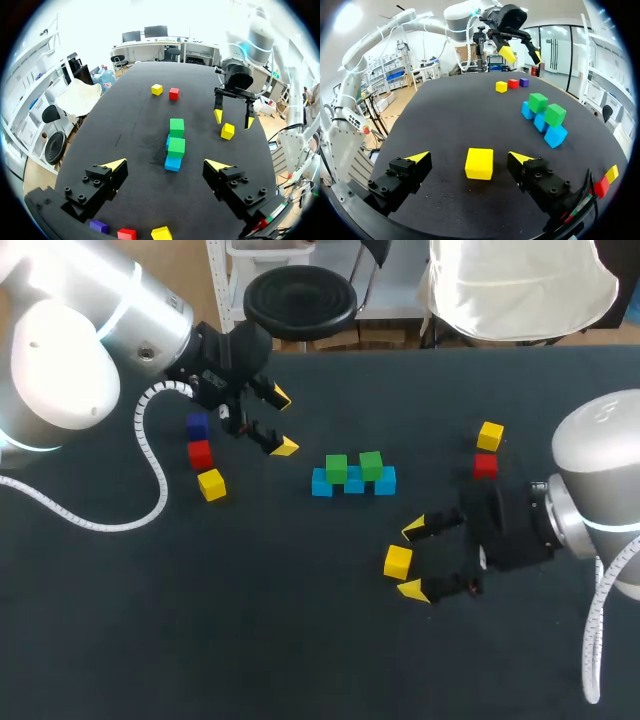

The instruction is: Place the blue cubes, place green cubes on the blue cubes, place the yellow cubes on the green cubes, then place the red cubes on the yellow cubes, and place purple cube on the red cubes.

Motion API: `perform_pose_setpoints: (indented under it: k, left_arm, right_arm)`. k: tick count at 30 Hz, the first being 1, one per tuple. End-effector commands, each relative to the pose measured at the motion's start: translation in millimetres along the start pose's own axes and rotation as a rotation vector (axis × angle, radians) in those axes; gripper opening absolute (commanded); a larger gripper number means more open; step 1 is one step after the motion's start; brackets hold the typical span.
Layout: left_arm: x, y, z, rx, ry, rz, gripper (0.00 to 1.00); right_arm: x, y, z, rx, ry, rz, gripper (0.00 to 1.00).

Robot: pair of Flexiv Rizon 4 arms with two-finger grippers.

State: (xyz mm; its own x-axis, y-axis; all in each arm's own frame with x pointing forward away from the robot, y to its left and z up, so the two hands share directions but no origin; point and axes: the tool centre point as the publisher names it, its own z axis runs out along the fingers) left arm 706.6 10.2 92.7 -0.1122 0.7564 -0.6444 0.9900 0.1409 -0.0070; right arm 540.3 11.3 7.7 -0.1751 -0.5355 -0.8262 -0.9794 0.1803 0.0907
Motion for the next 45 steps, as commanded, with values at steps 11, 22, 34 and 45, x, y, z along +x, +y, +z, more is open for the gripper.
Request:
perform_pose_setpoints:
  k: [11,22,34,45]
  left_arm:
    - [1.6,-0.5,0,-0.001,-0.006,0.003,1.0]
    - [1.6,-0.5,0,-0.001,-0.006,0.003,1.0]
    - [1.6,-0.5,0,-0.001,-0.006,0.003,1.0]
    - [1.6,-0.5,0,-0.001,-0.006,0.003,1.0]
  right_arm:
    - [5,-8,12,0.02,0.011,-0.033,0.28]
    - [-7,-9,-5,0.041,0.027,-0.084,0.0]
    - [-48,-45,-48,0.004,0.044,-0.201,0.0]
    - [-102,-68,-47,-0.027,0.084,-0.327,0.0]
